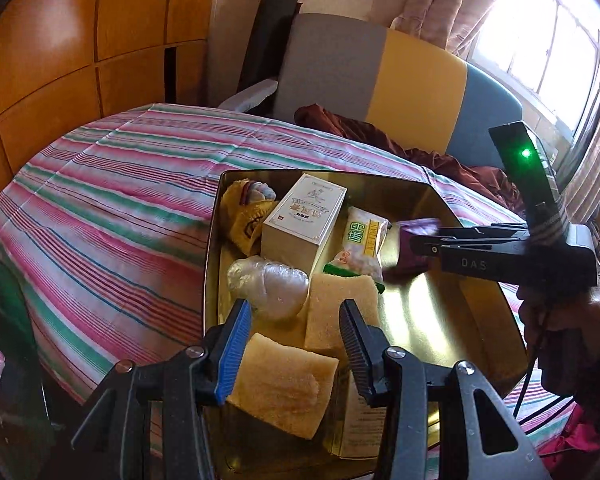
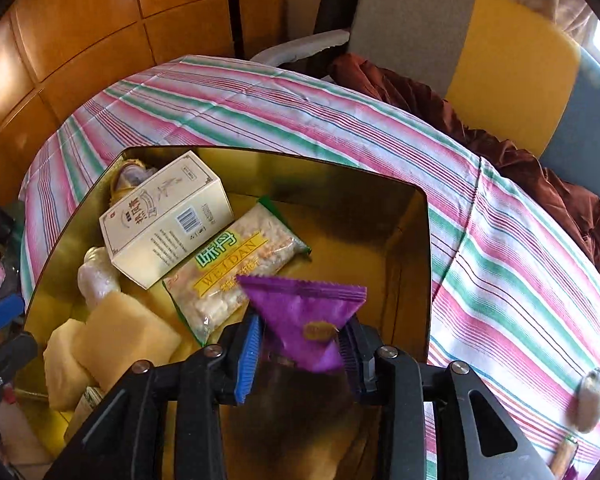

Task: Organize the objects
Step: 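Lower the purple snack packet into the gold tray and open the right gripper, then move both grippers back to the remaining items on the table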

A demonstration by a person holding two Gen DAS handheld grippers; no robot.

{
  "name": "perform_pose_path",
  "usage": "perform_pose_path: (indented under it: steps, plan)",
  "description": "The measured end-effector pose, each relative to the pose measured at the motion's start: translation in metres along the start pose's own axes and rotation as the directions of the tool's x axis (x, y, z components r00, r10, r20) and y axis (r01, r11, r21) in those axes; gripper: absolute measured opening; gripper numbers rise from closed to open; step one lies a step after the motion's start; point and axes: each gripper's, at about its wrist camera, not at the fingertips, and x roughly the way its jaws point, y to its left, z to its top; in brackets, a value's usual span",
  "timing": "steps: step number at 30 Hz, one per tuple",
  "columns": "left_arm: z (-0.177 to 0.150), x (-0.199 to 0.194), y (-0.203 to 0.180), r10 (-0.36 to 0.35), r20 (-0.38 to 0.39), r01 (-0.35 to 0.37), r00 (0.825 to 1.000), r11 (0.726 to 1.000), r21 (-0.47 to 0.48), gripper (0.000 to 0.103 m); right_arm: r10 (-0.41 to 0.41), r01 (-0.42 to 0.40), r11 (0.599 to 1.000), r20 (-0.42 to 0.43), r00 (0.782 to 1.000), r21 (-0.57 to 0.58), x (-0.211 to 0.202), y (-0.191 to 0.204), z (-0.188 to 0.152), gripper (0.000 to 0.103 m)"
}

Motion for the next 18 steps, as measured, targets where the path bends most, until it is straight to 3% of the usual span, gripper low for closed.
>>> perform_pose_path:
  steps: [2, 4, 11, 18]
  plan:
    - [-0.001, 0.0, -0.002, -0.002, 0.0, 0.002, 1.0, 1.0, 0.004, 0.046, 0.005, -0.005, 1.0, 0.015, 1.0, 0.001, -0.006, 0.001, -0.003, 0.052]
    - [-0.001, 0.0, -0.004, -0.003, -0.003, 0.003, 1.0, 1.0, 0.006, 0.046, 0.012, -0.013, 1.0, 0.031, 0.999, 0.012, -0.011, -0.002, -0.005, 0.07]
    - [-0.002, -0.008, -0.017, -0.01, 0.017, 0.009, 1.0, 0.999, 0.035, 0.046, 0.021, -0.026, 0.998, 0.086, 0.996, 0.058, -0.037, -0.011, -0.017, 0.071]
    - [-0.002, -0.017, -0.031, -0.021, 0.031, 0.018, 0.999, 0.997, 0.072, 0.046, 0.011, -0.025, 0.994, 0.124, 0.992, 0.109, -0.067, -0.027, -0.042, 0.084]
